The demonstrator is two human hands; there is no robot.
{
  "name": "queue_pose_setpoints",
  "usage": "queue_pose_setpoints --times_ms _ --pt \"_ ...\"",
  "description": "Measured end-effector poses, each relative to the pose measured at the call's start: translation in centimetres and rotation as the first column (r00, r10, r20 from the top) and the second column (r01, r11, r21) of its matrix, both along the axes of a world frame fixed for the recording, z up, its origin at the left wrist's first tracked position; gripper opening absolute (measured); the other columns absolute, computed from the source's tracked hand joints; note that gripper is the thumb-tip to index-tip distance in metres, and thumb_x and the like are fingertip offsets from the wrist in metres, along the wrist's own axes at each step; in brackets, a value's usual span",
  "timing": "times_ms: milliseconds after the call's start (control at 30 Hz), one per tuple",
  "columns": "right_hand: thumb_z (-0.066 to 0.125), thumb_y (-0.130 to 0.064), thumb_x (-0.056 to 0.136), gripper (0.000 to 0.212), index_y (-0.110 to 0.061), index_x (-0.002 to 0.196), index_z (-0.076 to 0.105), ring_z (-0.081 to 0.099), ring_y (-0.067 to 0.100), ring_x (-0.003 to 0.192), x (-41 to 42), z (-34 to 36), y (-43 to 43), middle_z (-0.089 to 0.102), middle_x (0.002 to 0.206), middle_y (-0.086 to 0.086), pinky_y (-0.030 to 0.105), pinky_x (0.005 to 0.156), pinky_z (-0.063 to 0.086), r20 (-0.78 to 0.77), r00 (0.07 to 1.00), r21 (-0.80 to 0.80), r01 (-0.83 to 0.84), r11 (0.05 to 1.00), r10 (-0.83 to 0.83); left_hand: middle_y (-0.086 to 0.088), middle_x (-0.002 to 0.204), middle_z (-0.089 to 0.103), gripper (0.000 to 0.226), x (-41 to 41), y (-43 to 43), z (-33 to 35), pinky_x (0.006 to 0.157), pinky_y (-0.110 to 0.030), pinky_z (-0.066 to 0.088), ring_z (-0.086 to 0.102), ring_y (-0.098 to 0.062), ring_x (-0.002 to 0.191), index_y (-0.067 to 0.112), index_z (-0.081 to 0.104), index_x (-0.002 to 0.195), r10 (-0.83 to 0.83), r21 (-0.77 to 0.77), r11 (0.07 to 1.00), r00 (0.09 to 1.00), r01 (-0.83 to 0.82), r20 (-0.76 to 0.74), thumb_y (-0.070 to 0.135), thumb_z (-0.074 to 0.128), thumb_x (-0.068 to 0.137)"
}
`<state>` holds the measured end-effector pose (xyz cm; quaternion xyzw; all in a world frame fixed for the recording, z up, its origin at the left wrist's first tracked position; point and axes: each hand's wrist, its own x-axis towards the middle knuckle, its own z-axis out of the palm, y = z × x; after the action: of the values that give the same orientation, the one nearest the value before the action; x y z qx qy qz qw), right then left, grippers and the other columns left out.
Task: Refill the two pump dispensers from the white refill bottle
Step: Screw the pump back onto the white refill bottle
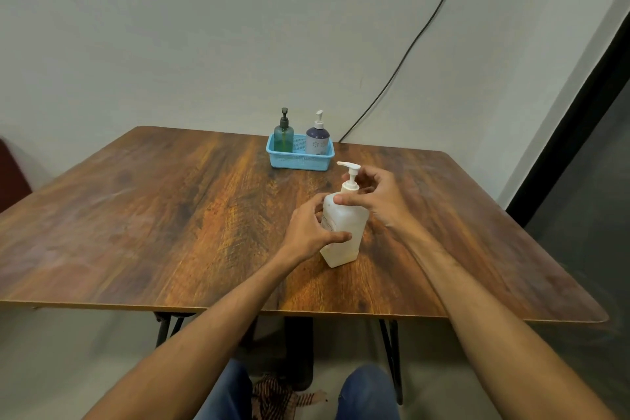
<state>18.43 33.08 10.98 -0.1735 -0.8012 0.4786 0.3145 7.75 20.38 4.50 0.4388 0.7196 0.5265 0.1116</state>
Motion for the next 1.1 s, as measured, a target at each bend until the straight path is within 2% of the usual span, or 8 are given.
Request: queue_pose_setpoints --times_ms 133,267,433,500,600,700,900,1100 --pt "0.082 -0.008 0.077 0.04 -0.012 0.115 0.072 0.069 0.011 0.101 0.7 0.4 0.7 0.074 0.111 -0.002 0.028 0.085 0.057 0.01 0.997 -0.089 -0.075 0.993 0.076 0.001 0.134 0.062 0.08 0.0 0.0 0.0 0.101 -0.035 0.052 0.057 -0.015 0.121 0.02 0.053 0.136 0.0 0.008 1.0 1.0 0.0 0.006 0.03 0.092 0.066" --pt "0.088 -0.011 0.07 0.033 -0.014 0.1 0.075 0.07 0.02 0.096 0.3 -0.1 0.4 0.075 0.1 0.001 0.036 0.085 0.059 -0.02 1.0 -0.041 0.015 0.999 -0.016 0.002 0.132 0.063 0.081 -0.1 0.0 -0.1 0.101 -0.037 0.052 0.058 -0.014 0.119 0.021 0.053 0.135 -0.005 0.008 1.0 1.0 0.005 -0.005 0.031 0.092 0.066" --pt "0.084 -0.005 0.074 0.042 -0.008 0.113 0.071 0.071 0.014 0.1 0.7 0.5 0.5 0.075 0.107 0.002 0.021 0.08 0.056 -0.026 0.998 -0.074 -0.057 0.996 0.056 0.004 0.131 0.063 0.08 0.0 -0.1 -0.1 0.101 -0.04 0.053 0.058 -0.013 0.117 0.02 0.054 0.134 0.0 0.011 1.0 1.0 0.0 0.006 0.03 0.093 0.065" --pt "0.08 -0.001 0.077 0.038 -0.004 0.114 0.071 0.072 0.013 0.1 1.0 0.6 0.6 0.076 0.107 0.001 0.023 0.082 0.056 -0.026 0.997 -0.106 -0.082 0.991 0.079 0.004 0.13 0.063 0.08 -0.1 0.0 -0.2 0.101 -0.041 0.053 0.058 -0.013 0.118 0.019 0.055 0.134 -0.003 0.016 1.0 1.0 0.003 0.001 0.03 0.093 0.064" --pt "0.088 -0.008 0.068 0.033 -0.008 0.099 0.076 0.072 0.018 0.092 0.4 0.0 0.4 0.076 0.097 0.001 0.034 0.081 0.06 -0.044 0.998 -0.02 0.05 0.999 -0.051 0.003 0.131 0.063 0.081 -0.1 0.1 -0.2 0.101 -0.039 0.053 0.058 -0.014 0.118 0.02 0.054 0.135 0.0 0.011 1.0 1.0 0.0 0.001 0.03 0.093 0.065" --pt "0.093 -0.015 0.063 0.038 -0.011 0.096 0.074 0.07 0.018 0.087 0.0 -0.3 0.0 0.074 0.093 0.003 0.03 0.074 0.059 -0.064 0.993 0.04 0.105 0.994 -0.102 0.003 0.132 0.063 0.082 0.0 0.0 -0.1 0.101 -0.039 0.053 0.058 -0.014 0.118 0.02 0.054 0.136 -0.002 0.013 1.0 1.0 0.002 0.001 0.029 0.093 0.065" --pt "0.078 -0.001 0.079 0.038 -0.005 0.117 0.07 0.071 0.014 0.104 1.0 0.3 0.6 0.075 0.11 0.003 0.031 0.092 0.057 0.0 0.996 -0.118 -0.088 0.989 0.089 0.002 0.133 0.062 0.081 -0.1 0.1 -0.2 0.102 -0.035 0.051 0.056 -0.012 0.119 0.019 0.054 0.136 0.002 0.011 1.0 1.0 -0.002 -0.001 0.03 0.092 0.066" --pt "0.092 -0.012 0.062 0.046 -0.02 0.102 0.071 0.07 0.012 0.092 0.1 -0.2 -0.1 0.074 0.101 0.001 0.025 0.078 0.059 -0.047 0.996 -0.077 0.067 0.995 -0.071 0.001 0.134 0.061 0.082 0.0 0.1 -0.1 0.1 -0.032 0.05 0.056 -0.012 0.118 0.021 0.052 0.136 0.005 0.004 1.0 1.0 -0.005 0.0 0.029 0.092 0.066"
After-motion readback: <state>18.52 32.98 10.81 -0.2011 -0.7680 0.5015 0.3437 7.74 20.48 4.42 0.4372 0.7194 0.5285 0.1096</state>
